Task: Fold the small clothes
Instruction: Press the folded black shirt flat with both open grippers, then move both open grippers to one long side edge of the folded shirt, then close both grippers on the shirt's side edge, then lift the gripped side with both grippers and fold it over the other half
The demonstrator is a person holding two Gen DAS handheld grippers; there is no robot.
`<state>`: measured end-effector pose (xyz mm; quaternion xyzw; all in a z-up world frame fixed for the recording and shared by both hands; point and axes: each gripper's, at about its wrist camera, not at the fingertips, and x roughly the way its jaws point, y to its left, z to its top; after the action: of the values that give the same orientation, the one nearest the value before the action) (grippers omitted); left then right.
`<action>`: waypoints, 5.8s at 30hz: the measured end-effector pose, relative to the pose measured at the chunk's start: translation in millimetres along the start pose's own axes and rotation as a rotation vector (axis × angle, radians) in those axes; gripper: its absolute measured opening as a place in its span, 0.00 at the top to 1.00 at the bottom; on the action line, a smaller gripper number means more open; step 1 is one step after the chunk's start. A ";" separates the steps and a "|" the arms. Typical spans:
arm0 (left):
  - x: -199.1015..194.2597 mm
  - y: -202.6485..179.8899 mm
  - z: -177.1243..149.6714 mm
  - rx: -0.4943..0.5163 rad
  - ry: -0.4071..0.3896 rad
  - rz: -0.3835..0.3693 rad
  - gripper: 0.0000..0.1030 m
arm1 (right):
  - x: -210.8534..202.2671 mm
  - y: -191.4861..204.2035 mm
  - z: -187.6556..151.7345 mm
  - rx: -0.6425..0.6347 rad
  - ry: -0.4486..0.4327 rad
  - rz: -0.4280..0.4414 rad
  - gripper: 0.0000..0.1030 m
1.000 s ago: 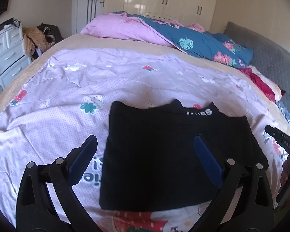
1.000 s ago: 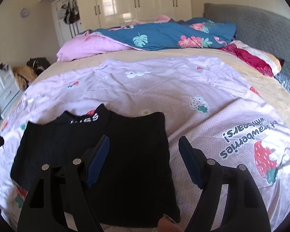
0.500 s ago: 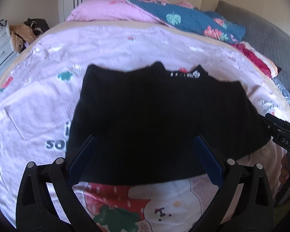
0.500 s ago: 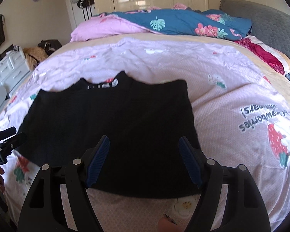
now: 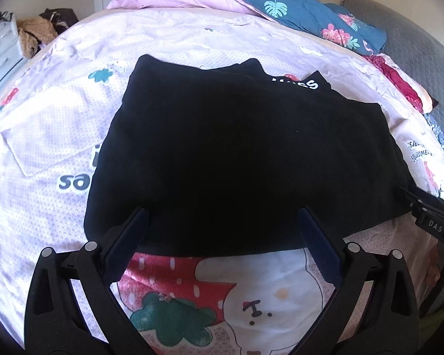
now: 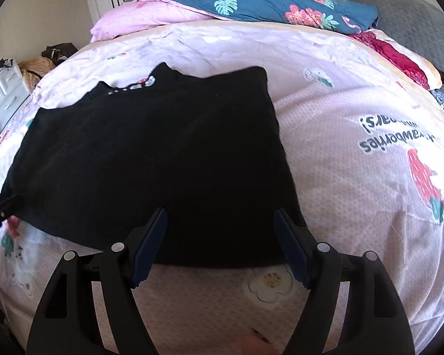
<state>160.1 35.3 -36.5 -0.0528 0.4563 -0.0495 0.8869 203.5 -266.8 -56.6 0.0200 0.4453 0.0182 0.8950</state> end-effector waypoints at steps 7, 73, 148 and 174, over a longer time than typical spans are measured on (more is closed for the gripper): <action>-16.9 8.8 -1.8 -0.026 -0.019 -0.010 0.09 | -10.6 3.7 -3.5 -0.014 -0.026 -0.023 0.26; -5.8 129.7 43.6 -0.225 -0.027 0.132 0.09 | 8.0 264.2 -37.7 -0.703 -0.154 0.024 0.07; -24.5 -88.0 107.7 -0.078 -0.170 -0.407 0.82 | -81.3 98.3 -21.2 -0.166 -0.518 0.048 0.94; 30.4 -167.6 106.7 -0.051 -0.020 -0.368 0.80 | -39.4 -3.5 -3.4 0.286 -0.186 0.322 0.94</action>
<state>258.0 -129.6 24.0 -0.1582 0.4314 -0.1988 0.8657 177.0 -272.2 -27.5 0.2189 0.3502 0.0953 0.9057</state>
